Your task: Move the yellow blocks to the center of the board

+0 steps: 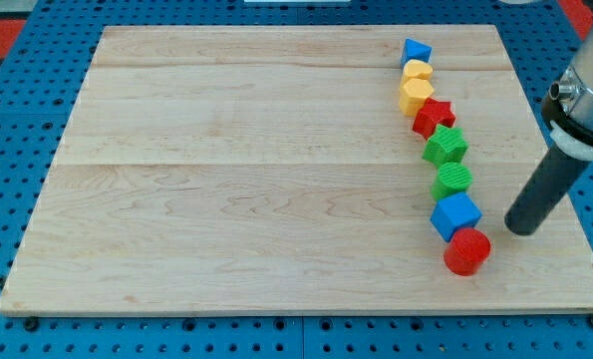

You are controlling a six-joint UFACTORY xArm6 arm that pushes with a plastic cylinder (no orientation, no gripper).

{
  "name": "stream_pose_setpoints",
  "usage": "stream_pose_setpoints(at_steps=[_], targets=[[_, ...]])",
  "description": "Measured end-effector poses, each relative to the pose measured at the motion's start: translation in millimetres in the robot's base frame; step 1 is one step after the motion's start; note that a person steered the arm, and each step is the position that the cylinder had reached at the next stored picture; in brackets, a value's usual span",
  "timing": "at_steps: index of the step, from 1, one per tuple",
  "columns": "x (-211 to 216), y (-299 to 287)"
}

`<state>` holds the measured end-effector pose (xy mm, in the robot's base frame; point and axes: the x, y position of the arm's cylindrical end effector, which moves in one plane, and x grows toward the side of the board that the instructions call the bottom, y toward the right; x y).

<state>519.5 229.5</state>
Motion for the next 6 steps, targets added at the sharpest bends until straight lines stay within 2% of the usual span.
stream_pose_setpoints(at_steps=[2, 3, 4, 5, 6], targets=[[-142, 35], [-179, -21], [-198, -112], [-196, -187], [-192, -179]])
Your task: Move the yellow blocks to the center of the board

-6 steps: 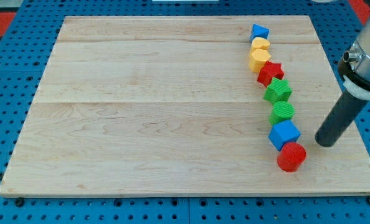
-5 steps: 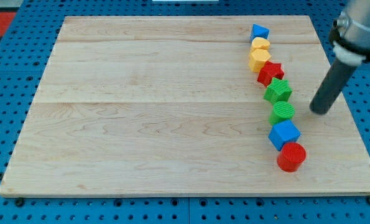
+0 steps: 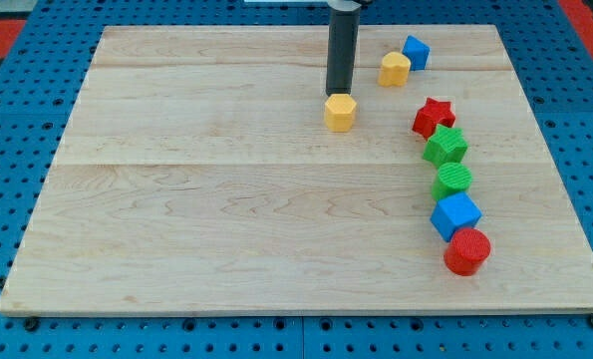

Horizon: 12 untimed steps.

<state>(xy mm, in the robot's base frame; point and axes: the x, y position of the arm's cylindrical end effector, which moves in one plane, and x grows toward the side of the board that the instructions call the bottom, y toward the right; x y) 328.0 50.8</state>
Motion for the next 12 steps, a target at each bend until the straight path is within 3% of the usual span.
stream_pose_setpoints(at_steps=[2, 3, 4, 5, 6, 7, 8, 9, 10, 12], targets=[[40, 65], [50, 27], [7, -47], [-6, 2], [17, 77], [0, 155], [-48, 114], [-61, 30], [-47, -34], [-38, -29]])
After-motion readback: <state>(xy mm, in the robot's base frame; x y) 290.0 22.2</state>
